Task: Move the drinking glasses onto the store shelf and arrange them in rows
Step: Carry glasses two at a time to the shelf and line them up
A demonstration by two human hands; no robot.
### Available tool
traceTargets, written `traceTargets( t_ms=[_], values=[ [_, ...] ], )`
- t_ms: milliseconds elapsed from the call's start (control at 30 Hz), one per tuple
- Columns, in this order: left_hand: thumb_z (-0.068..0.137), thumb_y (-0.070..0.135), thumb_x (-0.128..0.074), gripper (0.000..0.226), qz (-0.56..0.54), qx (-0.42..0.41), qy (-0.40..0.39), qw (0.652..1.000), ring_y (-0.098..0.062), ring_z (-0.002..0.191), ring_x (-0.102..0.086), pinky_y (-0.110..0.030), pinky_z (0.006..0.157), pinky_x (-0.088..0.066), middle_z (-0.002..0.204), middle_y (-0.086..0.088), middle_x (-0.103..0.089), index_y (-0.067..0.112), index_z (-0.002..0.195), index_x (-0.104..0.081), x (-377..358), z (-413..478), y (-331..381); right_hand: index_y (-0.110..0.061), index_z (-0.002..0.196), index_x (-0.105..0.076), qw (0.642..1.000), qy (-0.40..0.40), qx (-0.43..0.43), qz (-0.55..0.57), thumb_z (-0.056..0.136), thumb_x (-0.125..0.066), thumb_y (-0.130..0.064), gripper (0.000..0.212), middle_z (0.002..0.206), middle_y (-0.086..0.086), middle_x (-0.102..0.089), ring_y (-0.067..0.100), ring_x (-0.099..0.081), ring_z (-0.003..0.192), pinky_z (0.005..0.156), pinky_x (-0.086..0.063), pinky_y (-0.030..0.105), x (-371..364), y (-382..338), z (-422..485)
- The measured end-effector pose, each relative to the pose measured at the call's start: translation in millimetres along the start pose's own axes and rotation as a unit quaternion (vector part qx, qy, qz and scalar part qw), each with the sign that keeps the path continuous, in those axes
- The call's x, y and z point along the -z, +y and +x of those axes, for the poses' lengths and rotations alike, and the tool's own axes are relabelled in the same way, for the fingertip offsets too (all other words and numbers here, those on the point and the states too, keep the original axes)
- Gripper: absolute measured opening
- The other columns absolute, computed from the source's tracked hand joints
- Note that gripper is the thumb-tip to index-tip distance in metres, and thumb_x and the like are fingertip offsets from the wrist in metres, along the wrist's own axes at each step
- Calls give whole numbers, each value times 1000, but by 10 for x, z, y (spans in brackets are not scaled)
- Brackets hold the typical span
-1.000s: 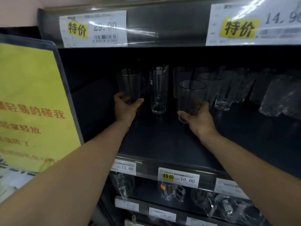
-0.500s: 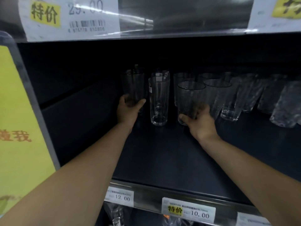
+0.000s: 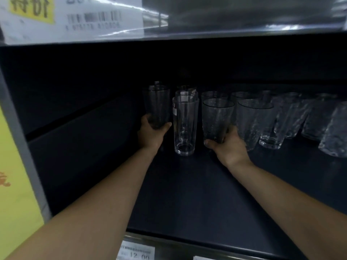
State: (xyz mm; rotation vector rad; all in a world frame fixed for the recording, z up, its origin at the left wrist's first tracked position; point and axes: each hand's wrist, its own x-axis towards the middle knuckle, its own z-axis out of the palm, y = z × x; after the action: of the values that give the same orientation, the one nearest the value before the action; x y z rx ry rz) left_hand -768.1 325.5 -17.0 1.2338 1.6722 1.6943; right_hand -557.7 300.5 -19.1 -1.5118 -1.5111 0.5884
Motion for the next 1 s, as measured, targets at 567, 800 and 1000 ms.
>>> traceTargets(
  t_ms=[567,800,1000],
  values=[
    [80,31,-81,62,11,-3,10,1000,-10,85,-57,-9,57,-37,101,5,-61,16,130,-48,-15,21,-9,-14,129,-44,999,-2,17,-51,83,-76,-35,59,123,5,-65,27,-58,117,93,-46,31,3,-69,-53],
    [80,30,-81,62,5,-1,6,1000,3,73,-52,-5,52,-36,99,8,-59,17,131,-47,-5,8,-4,-13,130,-43,998,-4,11,-56,84,-75,-36,61,126,7,-64,29,-57,119,97,-46,36,-7,-66,-46],
    [79,30,-82,63,-3,-3,9,1000,-10,88,-60,-9,58,-39,103,6,-62,17,130,-49,-2,3,9,-13,130,-43,998,1,4,-57,85,-74,-36,59,126,7,-63,30,-56,120,93,-44,30,-14,-67,-43]
  ],
)
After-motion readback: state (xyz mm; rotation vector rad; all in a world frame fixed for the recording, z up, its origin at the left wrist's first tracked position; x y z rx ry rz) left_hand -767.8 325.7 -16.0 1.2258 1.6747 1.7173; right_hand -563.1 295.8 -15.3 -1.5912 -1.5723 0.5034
